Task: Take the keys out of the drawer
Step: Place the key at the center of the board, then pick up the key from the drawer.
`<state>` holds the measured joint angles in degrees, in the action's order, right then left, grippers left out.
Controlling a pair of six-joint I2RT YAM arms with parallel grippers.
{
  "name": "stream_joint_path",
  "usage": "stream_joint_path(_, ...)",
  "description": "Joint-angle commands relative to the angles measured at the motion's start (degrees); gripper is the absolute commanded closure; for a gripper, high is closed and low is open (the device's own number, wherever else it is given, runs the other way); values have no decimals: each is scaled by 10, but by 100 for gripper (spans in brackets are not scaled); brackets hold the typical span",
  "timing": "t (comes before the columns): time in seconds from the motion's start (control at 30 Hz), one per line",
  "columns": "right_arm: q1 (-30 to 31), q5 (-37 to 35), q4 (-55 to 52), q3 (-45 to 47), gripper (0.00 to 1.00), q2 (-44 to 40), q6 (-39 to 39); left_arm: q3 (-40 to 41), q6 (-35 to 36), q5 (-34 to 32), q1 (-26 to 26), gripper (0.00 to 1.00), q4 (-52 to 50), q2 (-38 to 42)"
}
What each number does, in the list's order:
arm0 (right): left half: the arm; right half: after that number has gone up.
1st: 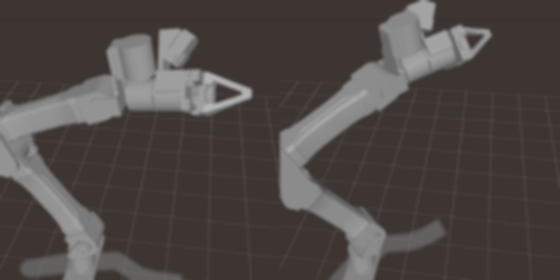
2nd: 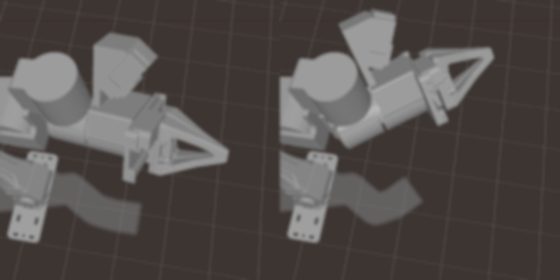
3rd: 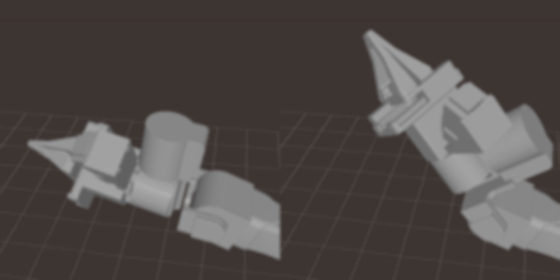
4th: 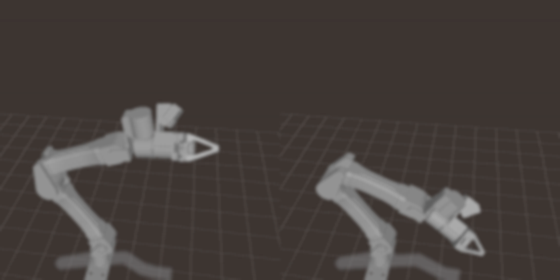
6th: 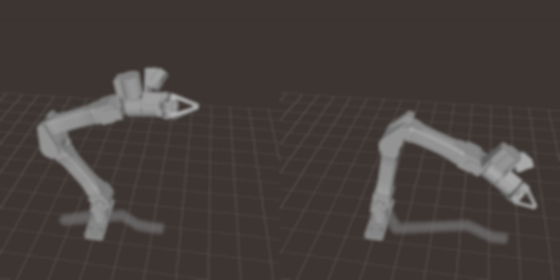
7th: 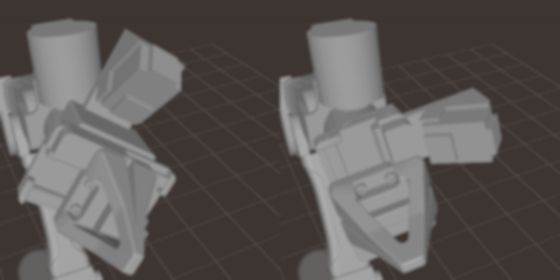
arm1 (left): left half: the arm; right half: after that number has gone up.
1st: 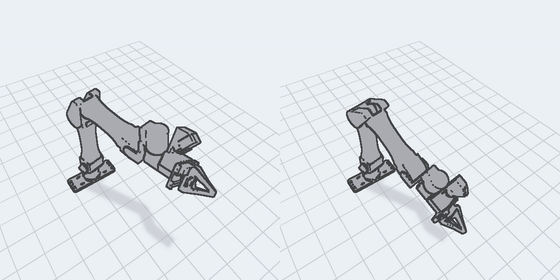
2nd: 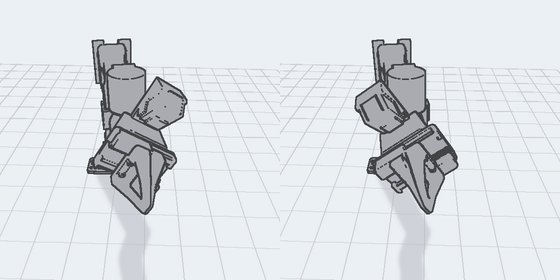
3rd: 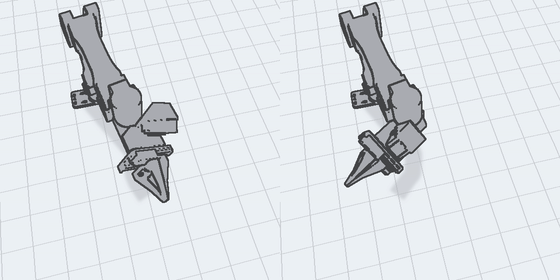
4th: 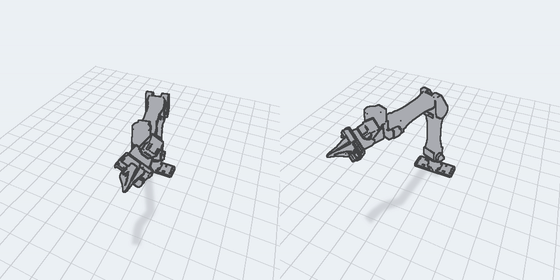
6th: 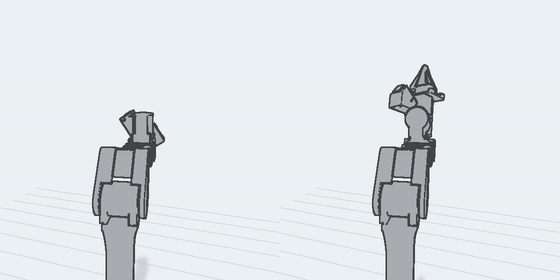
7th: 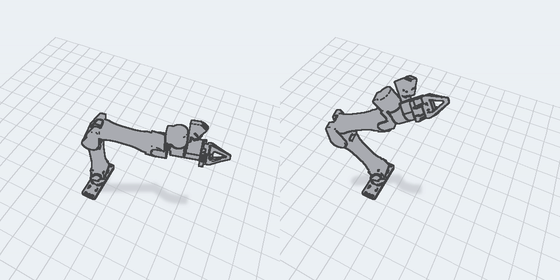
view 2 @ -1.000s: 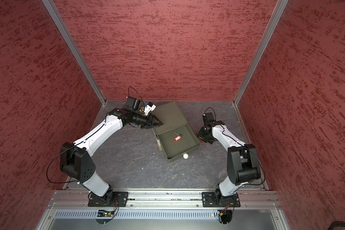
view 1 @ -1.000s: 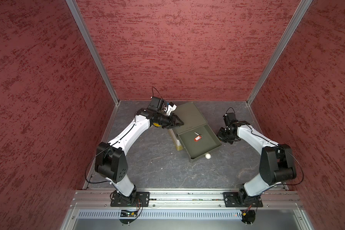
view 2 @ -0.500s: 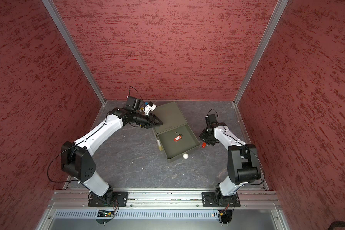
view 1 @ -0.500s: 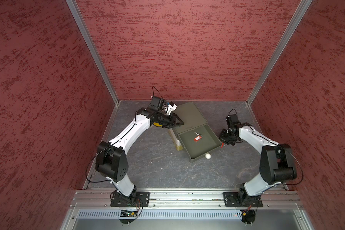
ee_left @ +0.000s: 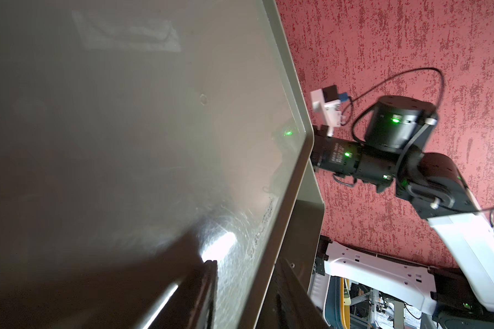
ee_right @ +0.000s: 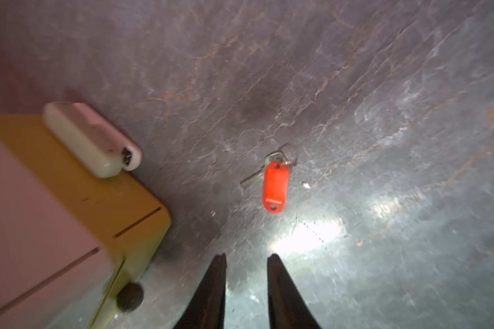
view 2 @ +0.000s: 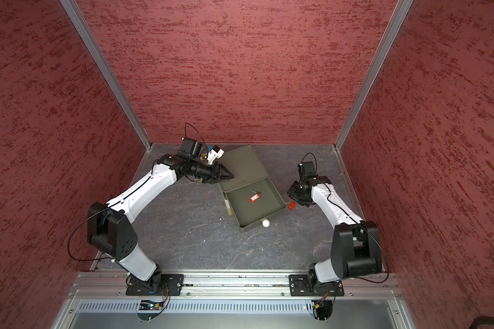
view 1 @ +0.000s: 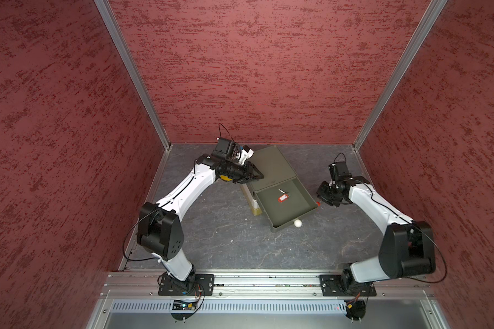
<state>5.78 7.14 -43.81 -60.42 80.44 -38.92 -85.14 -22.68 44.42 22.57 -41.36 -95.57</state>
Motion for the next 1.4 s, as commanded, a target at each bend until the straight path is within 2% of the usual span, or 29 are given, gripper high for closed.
stream_joint_path(0.0, -4, 14, -35, 3, 68, -58, -13, 9, -2, -40, 5, 64, -30, -12)
stream_joint_path(0.23, -4, 61, -51, 0, 60, -164, -39, 10, -7, -36, 5, 63, -18, -4)
stream_joint_path(0.43, 24, 120, -47, -35, 59, -194, -49, 4, -7, -38, 3, 63, -12, 1)
stream_joint_path(0.67, 137, 79, -76, -131, 58, -150, -7, 2, -12, -37, -2, 63, -2, 12)
stream_joint_path(0.93, 249, 19, -170, -245, 55, -34, 78, -7, -16, -45, -2, 60, -7, 25)
stream_joint_path(1.07, 280, -10, -193, -257, 54, -1, 93, -9, -15, -59, -2, 58, -15, 30)
stream_joint_path(1.37, 301, -44, -205, -250, 53, 27, 122, -7, -12, -69, 5, 58, -23, 30)
